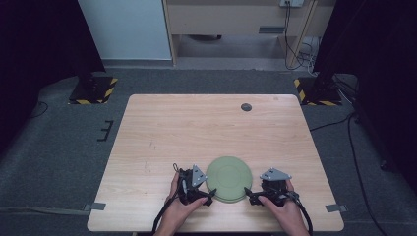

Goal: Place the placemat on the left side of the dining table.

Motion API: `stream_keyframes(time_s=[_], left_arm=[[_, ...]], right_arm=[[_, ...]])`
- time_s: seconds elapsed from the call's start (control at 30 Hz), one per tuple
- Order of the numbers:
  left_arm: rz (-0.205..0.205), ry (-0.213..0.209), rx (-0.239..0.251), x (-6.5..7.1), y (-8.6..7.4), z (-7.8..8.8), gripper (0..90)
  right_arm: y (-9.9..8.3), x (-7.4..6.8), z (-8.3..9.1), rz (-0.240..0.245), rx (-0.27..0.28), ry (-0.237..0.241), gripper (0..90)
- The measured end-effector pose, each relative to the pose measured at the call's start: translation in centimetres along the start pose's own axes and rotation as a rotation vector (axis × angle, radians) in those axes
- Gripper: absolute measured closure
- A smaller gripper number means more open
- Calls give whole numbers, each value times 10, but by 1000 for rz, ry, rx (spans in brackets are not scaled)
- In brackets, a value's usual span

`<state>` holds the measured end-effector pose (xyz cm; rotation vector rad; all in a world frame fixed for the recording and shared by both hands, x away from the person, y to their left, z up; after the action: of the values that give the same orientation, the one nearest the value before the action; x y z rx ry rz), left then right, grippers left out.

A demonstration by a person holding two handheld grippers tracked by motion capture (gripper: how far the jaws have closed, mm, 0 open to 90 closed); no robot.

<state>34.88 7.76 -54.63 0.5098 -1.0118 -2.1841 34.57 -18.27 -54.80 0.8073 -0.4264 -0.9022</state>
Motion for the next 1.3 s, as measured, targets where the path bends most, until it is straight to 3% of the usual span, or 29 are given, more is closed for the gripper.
stream_keyframes(time_s=[0.33,0.57,0.77,1.3], left_arm=[[3,17,-1,-2,3,-3,0],[-22,20,9,1,4,2,30],[-48,21,-10,6,3,-1,32],[-35,23,-18,-1,7,-8,2]], right_arm=[[2,3,-2,-6,6,-18,8],[1,3,2,-2,11,-16,40],[0,3,3,8,12,-4,41],[1,3,-4,5,1,-30,19]])
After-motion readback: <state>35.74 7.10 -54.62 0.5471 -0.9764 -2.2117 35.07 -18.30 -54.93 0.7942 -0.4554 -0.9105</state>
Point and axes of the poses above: each handheld gripper's, and its own axes: z roughly backward along the jaws, y roughly out of its top, x roughly to its right, the point moved 3 cm from there along -z, roughly forward along the jaws, and after that the axes turned 2 degrees about x, right-handed, at the moved point
